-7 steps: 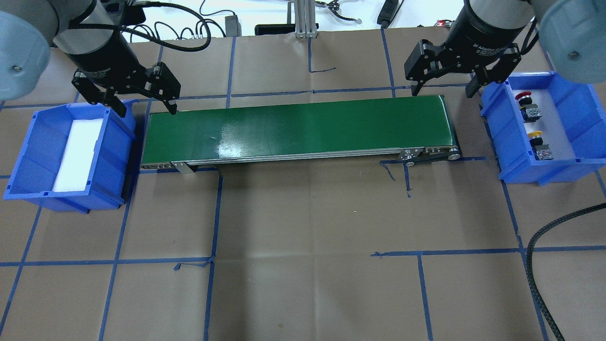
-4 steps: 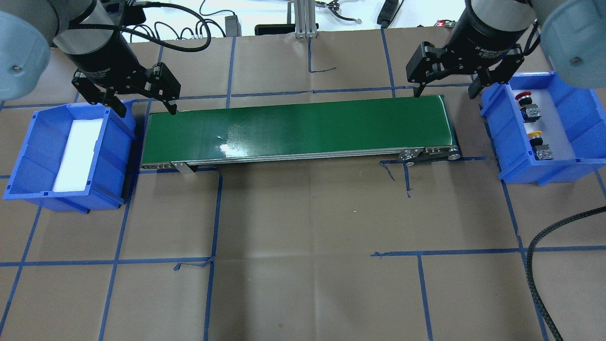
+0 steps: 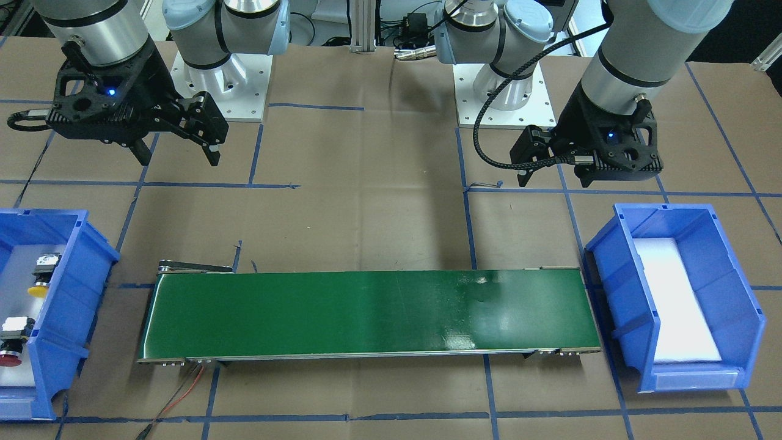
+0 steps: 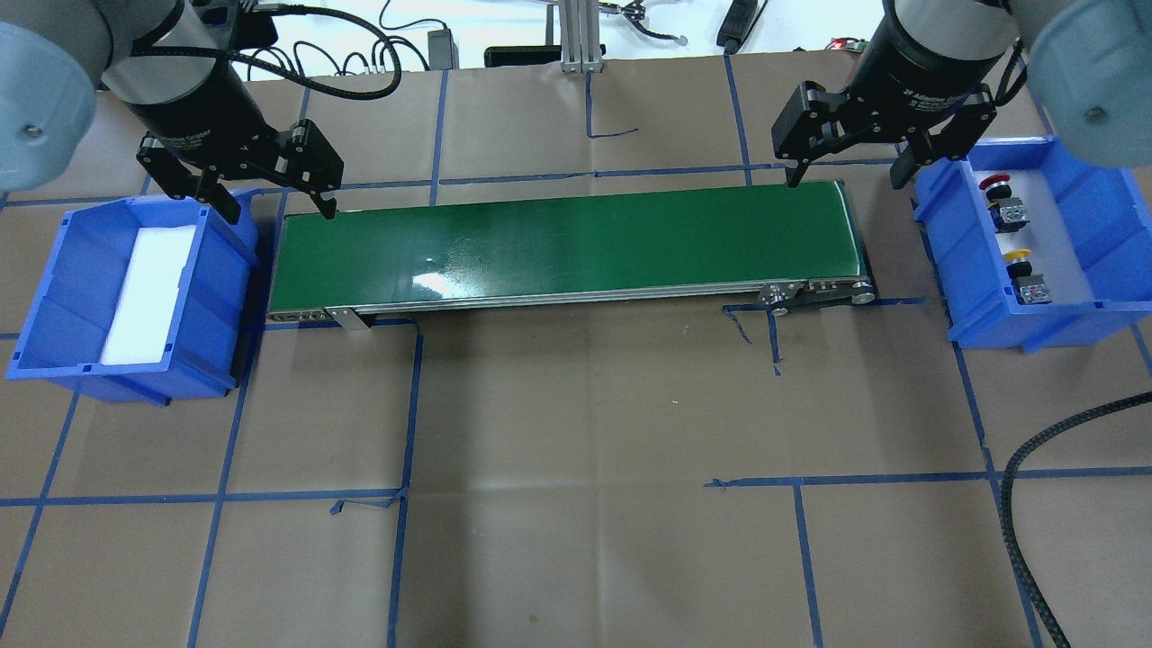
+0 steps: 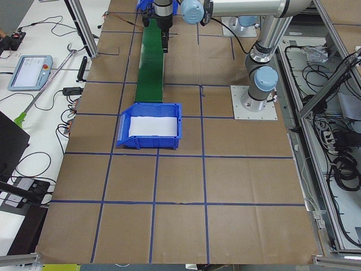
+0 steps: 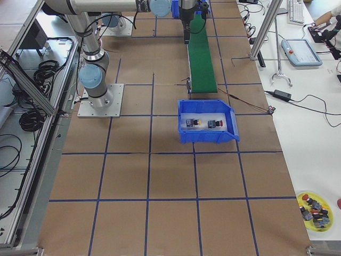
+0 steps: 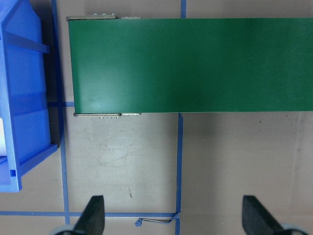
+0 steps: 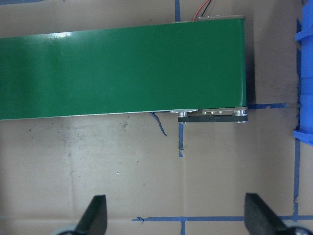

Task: Transport two buttons from left to right

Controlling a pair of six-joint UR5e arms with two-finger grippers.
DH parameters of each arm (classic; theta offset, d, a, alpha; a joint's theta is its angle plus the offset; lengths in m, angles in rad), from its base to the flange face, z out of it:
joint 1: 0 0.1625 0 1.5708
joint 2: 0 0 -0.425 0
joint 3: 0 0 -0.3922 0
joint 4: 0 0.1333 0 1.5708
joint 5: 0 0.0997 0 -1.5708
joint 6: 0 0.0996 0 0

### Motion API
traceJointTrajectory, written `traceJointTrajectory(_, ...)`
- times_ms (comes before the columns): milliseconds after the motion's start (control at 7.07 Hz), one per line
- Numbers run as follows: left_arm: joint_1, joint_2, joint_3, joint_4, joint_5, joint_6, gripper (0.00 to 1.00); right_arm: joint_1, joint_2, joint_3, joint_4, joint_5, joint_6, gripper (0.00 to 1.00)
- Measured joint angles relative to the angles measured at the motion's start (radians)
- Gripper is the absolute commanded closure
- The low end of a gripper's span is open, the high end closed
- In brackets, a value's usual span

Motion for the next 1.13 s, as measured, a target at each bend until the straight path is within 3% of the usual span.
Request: traceJointTrajectory(1131,0.0,0.0,0.0,0.0,-0.002,0.0,0.01,-0.003,0.006,-0.002,-0.01,-0.016,-0.001,0.0)
